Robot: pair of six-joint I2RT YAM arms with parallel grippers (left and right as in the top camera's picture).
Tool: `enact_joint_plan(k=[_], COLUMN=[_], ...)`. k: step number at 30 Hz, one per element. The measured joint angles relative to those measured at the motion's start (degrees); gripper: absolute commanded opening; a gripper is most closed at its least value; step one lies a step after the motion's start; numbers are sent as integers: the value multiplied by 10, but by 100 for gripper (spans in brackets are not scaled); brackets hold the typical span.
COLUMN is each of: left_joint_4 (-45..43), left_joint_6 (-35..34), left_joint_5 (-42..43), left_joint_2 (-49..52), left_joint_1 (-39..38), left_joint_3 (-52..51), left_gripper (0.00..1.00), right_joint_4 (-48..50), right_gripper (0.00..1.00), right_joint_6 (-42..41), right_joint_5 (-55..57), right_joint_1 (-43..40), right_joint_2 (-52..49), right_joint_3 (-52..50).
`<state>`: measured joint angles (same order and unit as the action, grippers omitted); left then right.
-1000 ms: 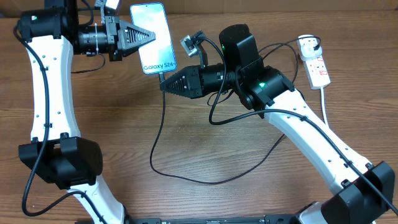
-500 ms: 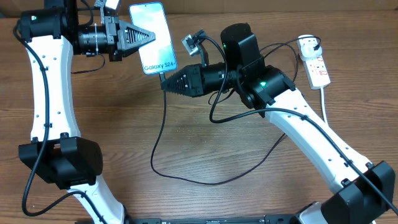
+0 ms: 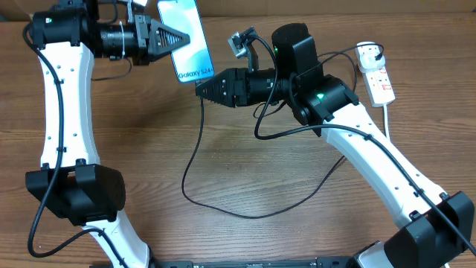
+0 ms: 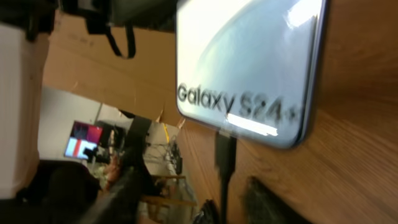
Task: Plug charger to phone and switch on socket
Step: 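Release the cable and withdraw the right gripper upward, then lower the phone with the left gripper onto the table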
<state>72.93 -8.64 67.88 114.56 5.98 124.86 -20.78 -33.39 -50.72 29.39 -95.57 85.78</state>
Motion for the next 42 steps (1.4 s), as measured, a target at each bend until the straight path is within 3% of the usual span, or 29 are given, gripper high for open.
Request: enact_joint_plan(k=[5, 11, 18, 29, 42], left_joint_4=[-40, -49, -36, -23, -45], left_joint_6=[-49, -77, -86, -58, -45], left_joint_5=[-32, -61, -103, -154, -221], left_joint_2=[0, 0, 1, 58, 122], left_joint_1=[0, 0, 0, -15, -103], left_joint_3=[0, 0, 0, 0, 0], left_gripper=[4, 4, 4, 4, 4], right_joint_4=[-54, -146, -158, -211, -250], right_gripper=[89, 96, 100, 100, 100], right_joint_6=[1, 1, 2, 2, 2], right_joint_5=[45, 205, 323, 359, 357], right_joint_1=[0, 0, -4, -90, -163], right_joint_2=[0, -2, -2, -2, -2], right_joint_3=[2, 2, 2, 2, 2])
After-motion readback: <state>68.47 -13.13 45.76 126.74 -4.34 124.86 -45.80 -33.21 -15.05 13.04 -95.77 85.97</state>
